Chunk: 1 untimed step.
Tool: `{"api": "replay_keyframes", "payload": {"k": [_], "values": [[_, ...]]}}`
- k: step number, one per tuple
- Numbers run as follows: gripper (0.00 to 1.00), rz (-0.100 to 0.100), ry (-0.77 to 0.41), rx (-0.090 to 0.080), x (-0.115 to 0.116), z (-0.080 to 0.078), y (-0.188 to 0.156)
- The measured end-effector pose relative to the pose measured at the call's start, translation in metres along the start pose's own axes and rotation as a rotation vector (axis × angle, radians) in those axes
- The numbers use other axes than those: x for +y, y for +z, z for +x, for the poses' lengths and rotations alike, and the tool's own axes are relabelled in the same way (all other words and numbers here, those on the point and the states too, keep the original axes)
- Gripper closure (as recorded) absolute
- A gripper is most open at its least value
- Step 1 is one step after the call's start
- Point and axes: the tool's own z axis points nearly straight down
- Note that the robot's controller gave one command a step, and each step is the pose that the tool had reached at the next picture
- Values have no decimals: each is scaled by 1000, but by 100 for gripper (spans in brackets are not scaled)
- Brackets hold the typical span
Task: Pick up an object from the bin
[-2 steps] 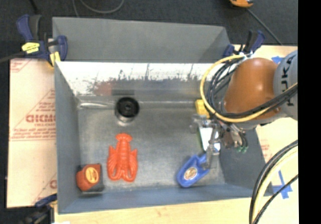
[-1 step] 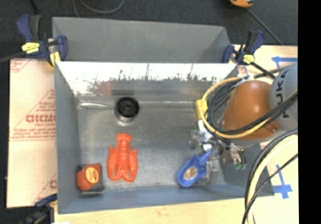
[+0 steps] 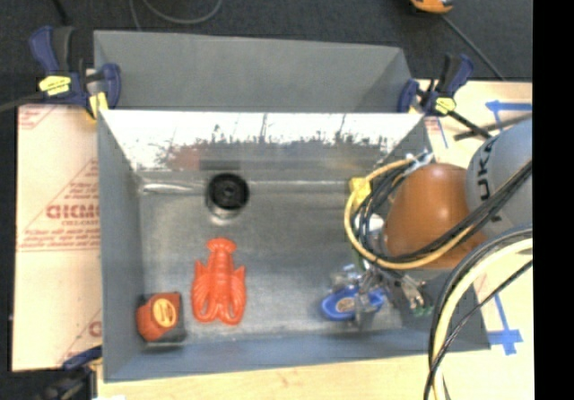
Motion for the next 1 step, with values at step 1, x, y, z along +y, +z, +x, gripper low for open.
{"api": "replay_keyframes", "payload": {"k": [1], "values": [[100, 0, -1, 0, 0, 0, 0]]}}
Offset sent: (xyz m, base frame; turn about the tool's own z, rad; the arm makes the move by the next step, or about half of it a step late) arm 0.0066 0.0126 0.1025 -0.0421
